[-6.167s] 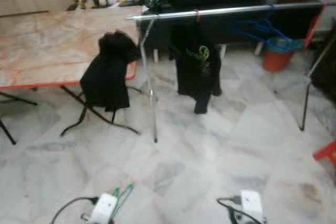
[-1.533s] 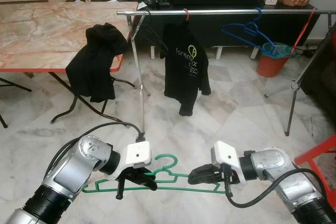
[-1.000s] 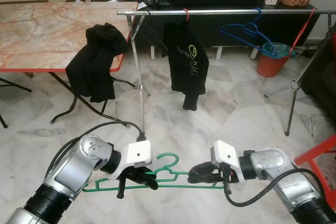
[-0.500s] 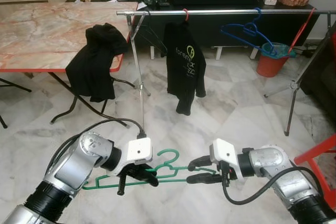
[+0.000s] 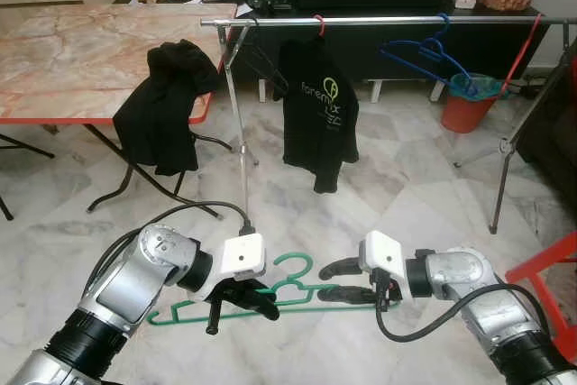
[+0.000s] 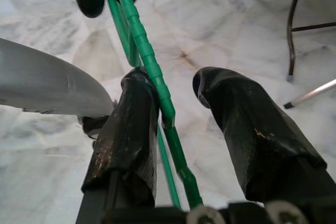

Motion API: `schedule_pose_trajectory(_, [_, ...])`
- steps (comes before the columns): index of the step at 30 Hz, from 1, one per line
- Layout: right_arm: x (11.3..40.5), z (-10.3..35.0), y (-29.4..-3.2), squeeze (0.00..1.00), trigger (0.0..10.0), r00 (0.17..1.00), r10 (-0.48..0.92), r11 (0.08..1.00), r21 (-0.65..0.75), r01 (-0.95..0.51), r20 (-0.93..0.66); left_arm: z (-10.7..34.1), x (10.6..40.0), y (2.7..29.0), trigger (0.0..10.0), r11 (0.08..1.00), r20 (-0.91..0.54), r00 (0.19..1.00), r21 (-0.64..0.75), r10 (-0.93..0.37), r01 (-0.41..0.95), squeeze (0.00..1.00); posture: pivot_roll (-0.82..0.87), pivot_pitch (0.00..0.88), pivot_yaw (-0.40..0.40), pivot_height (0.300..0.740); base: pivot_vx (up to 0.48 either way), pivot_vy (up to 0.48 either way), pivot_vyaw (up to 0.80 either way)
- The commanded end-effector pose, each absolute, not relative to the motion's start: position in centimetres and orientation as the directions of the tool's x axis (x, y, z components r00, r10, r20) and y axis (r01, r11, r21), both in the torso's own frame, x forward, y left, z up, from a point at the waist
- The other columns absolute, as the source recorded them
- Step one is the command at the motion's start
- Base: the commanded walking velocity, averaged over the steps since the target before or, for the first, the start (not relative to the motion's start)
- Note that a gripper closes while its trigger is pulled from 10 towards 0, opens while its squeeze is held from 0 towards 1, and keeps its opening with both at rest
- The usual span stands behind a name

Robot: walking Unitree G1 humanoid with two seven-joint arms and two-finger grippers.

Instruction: Hang hanger

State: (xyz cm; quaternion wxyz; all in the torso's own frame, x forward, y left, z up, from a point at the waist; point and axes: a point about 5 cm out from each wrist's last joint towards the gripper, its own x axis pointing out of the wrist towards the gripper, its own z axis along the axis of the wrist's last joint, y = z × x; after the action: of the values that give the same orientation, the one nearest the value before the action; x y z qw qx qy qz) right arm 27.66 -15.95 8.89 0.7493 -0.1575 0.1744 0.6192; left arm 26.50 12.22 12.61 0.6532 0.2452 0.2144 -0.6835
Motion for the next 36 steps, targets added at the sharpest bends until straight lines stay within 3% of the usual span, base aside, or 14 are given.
schedule_pose_trajectory(1, [27.8,9.6,-15.9,0.0,10.0,0.159,0.889,0.174,-0.006,-0.985,-0.43,13.4,26.0,10.9,10.0,-0.162,-0.587,-0.107,0.041,-0.802,0.986,0.0,-0.11,0.0,0.026,0.74,0.0,0.0,0.0])
schedule_pose_trajectory(4, [27.3,9.4,-15.3,0.0,10.0,0.093,0.905,0.123,0.046,-0.991,-0.415,13.4,26.1,10.9,10.0,-0.165,-0.591,-0.107,0.045,-0.799,0.985,0.0,-0.11,0.0,0.027,0.74,0.0,0.0,0.0])
schedule_pose_trajectory(8, [27.2,9.3,-15.2,0.0,10.0,0.064,0.914,0.104,0.078,-0.992,-0.401,13.4,26.1,10.8,10.0,-0.165,-0.593,-0.106,0.046,-0.798,0.985,0.0,-0.1,0.0,0.025,0.74,0.0,0.0,0.0])
schedule_pose_trajectory(21, [28.1,8.6,-14.6,0.0,10.0,0.148,0.901,0.178,0.036,-0.983,-0.409,13.4,26.3,10.3,10.0,-0.167,-0.586,-0.103,0.057,-0.804,0.984,0.0,-0.11,0.0,0.022,0.74,0.0,0.0,0.0])
schedule_pose_trajectory(25, [27.1,8.5,-14.2,0.0,10.0,0.06,0.927,0.108,0.11,-0.988,-0.37,13.4,26.3,10.2,10.0,-0.166,-0.584,-0.101,0.059,-0.805,0.984,0.0,-0.1,0.0,0.02,0.74,0.0,0.0,0.0])
schedule_pose_trajectory(32, [26.9,8.5,-14.5,0.0,10.0,0.033,0.932,0.087,0.135,-0.987,-0.36,13.4,26.4,10.2,10.0,-0.167,-0.583,-0.103,0.057,-0.806,0.984,0.0,-0.11,0.0,0.023,0.74,0.0,0.0,0.0])
schedule_pose_trajectory(36, [27.2,8.4,-14.7,0.0,10.0,0.061,0.926,0.113,0.117,-0.987,-0.374,13.4,26.4,10.1,10.0,-0.167,-0.582,-0.103,0.057,-0.806,0.984,0.0,-0.11,0.0,0.023,0.74,0.0,0.0,0.0])
